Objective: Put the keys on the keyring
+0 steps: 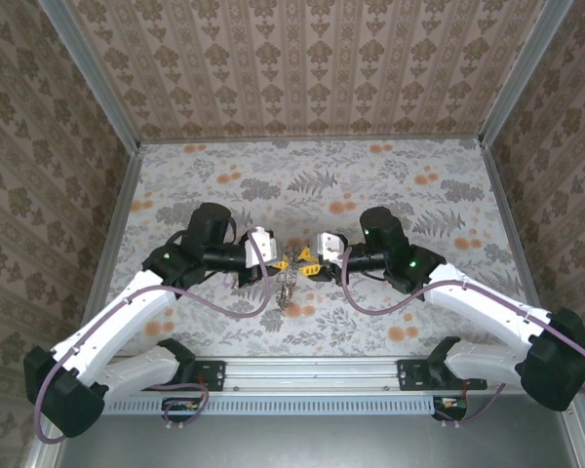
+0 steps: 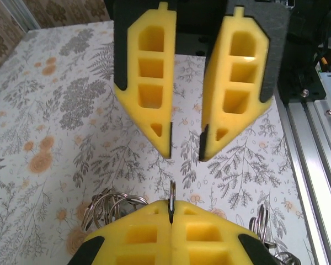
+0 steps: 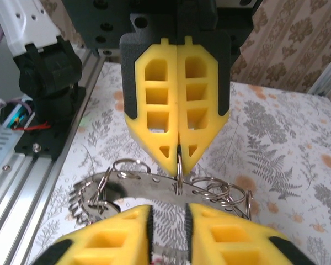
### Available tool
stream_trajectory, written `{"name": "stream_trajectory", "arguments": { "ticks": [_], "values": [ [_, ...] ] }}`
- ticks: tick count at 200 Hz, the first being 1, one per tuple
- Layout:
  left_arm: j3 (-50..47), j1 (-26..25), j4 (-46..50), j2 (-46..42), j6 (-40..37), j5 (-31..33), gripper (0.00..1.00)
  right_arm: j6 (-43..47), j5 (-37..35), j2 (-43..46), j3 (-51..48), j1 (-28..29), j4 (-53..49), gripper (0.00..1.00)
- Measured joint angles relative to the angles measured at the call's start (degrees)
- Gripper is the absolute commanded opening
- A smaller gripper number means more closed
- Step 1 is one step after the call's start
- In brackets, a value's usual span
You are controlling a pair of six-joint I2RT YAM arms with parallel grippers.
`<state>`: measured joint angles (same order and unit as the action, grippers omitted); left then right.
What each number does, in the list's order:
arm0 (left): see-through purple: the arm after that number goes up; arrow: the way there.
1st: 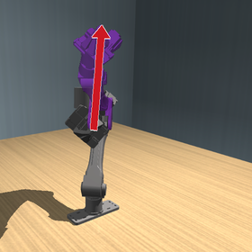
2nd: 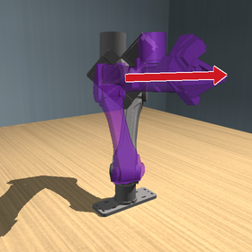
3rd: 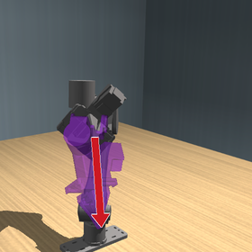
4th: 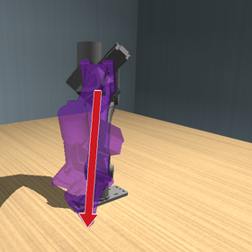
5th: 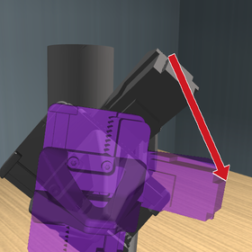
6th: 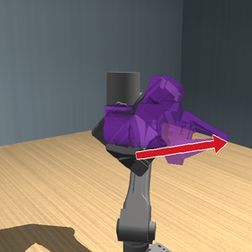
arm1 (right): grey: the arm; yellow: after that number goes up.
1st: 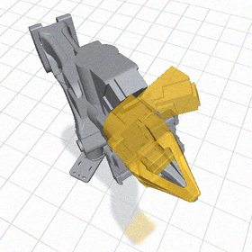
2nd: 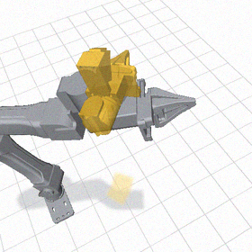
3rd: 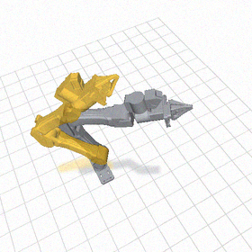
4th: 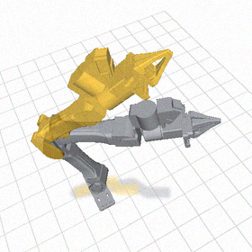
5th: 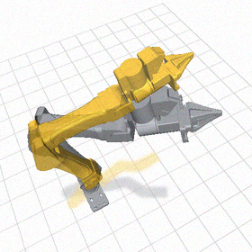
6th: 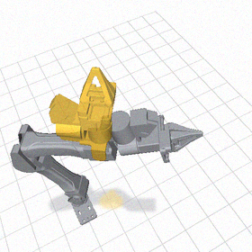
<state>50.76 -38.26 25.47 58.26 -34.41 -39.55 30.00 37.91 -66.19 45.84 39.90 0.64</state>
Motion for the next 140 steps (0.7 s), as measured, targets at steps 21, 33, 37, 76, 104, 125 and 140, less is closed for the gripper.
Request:
{"name": "stream_trajectory", "arguments": {
  "ticks": [21,33,37,76,104,125,140],
  "values": [
    [0.3,-0.7,0.8,0.9,-0.2,0.6,0.0,0.5,-0.7,-1.0,0.7,0.7,-1.4,0.3],
    [0.4,-0.9,1.2,1.3,-0.2,0.7,0.0,0.5,-1.2,-1.9,1.3,1.3,-1.8,0.3],
    [0.4,-1.0,1.4,1.4,-0.2,0.7,0.0,0.5,-1.4,-2.2,1.4,1.4,-1.8,0.3],
    [1.3,-1.2,2.2,2.8,-0.1,0.7,0.0,0.3,-2.8,-4.0,2.4,2.7,-2.2,0.08],
    [1.3,-1.1,2.6,2.8,-0.1,0.9,0.0,0.3,-3.9,-4.5,3.1,2.8,-2.6,0.0],
    [1.3,-1.0,2.4,2.8,0.3,0.8,0.39,0.0,-4.5,-4.5,3.1,3.0,-2.2,0.0],
    [1.2,-0.2,1.5,2.1,0.6,0.0,0.77,-0.6,-5.0,-4.3,1.9,3.1,-0.2,0.0]
  ]
}}
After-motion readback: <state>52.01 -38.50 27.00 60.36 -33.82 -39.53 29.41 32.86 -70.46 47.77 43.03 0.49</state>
